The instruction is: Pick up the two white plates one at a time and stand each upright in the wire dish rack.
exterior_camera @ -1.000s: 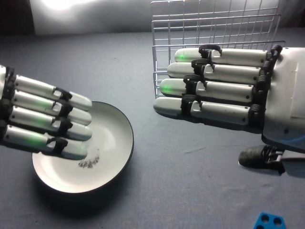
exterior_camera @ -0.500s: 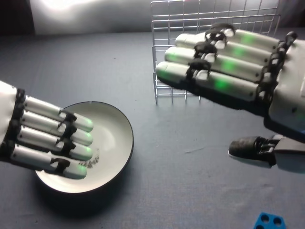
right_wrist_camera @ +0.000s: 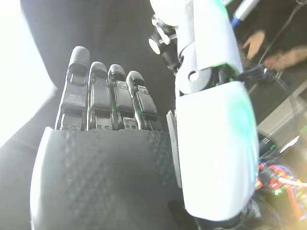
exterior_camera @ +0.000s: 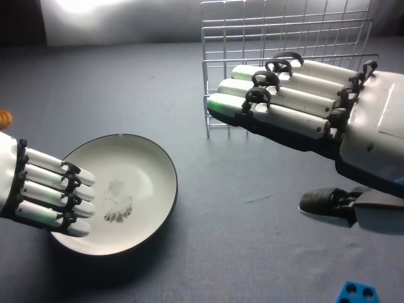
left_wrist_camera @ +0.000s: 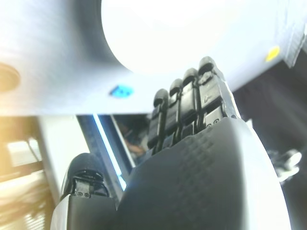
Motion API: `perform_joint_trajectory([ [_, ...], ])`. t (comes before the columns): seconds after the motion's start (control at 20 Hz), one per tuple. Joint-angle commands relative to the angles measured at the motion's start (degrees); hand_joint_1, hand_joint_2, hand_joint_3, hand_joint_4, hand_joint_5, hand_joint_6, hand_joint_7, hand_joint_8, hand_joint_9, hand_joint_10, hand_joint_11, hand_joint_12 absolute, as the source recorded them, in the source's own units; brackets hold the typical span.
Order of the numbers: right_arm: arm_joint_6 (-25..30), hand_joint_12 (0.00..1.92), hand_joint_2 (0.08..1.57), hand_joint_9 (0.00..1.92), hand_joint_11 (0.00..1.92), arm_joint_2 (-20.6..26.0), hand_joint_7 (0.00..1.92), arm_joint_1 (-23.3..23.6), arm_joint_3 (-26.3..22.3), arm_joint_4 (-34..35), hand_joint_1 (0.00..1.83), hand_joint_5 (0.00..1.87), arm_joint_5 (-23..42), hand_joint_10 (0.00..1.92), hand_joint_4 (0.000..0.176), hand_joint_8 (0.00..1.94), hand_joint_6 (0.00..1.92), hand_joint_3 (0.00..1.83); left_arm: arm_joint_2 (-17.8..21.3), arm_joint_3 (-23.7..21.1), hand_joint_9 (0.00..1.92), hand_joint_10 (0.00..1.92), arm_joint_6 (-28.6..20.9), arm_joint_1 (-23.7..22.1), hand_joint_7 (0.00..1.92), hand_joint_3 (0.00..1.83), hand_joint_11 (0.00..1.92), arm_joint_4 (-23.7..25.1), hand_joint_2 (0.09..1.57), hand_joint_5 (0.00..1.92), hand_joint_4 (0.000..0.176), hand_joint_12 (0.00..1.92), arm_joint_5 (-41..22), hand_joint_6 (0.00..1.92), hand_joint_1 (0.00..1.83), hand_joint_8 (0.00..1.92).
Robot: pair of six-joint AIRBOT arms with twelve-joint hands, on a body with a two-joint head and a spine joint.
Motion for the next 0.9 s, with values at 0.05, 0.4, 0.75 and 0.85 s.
perform_joint_trajectory([
  [0.05, 0.2, 0.33, 1.03, 0.0, 0.0, -0.1, 0.0, 0.5, -0.2, 0.3, 1.41, 0.0, 7.4, 0.0, 0.0, 0.0, 0.0, 0.01, -0.2, 0.5, 0.03, 0.0, 0.1, 0.1, 0.05, 0.01, 0.03, -4.4, 1.15, 0.09, 0.0, 0.04, -1.2, 0.0, 0.0, 0.0],
  [0.4, -0.4, 0.47, 1.02, 0.0, 0.0, 0.0, 0.0, -0.3, -0.2, 0.0, 1.3, 0.0, 7.4, 0.0, 0.0, 0.0, 0.0, 0.0, -1.9, 2.9, 0.05, 0.01, 0.1, 2.3, 0.07, 0.0, 0.04, -4.4, 1.16, 0.11, 0.0, 0.05, 0.5, 0.01, 0.0, 0.01],
  [0.75, -1.1, 0.57, 1.01, 0.0, 0.0, 0.0, 0.0, -0.4, -0.2, -1.2, 1.31, 0.0, 7.5, 0.0, 0.0, 0.0, 0.0, 0.0, -3.3, 5.1, 0.08, 0.0, 0.1, 3.8, 0.11, 0.0, 0.04, -4.4, 1.18, 0.15, 0.0, 0.08, 2.1, 0.0, 0.0, 0.0],
  [0.85, -1.1, 0.54, 1.03, 0.0, 0.0, 0.0, 0.0, -0.6, -0.2, -1.8, 1.3, 0.0, 7.6, 0.0, 0.0, 0.0, 0.0, 0.0, -3.5, 5.5, 0.06, 0.0, 0.1, 3.9, 0.09, 0.0, 0.02, -4.4, 1.19, 0.14, 0.0, 0.08, 2.5, 0.0, 0.0, 0.0],
])
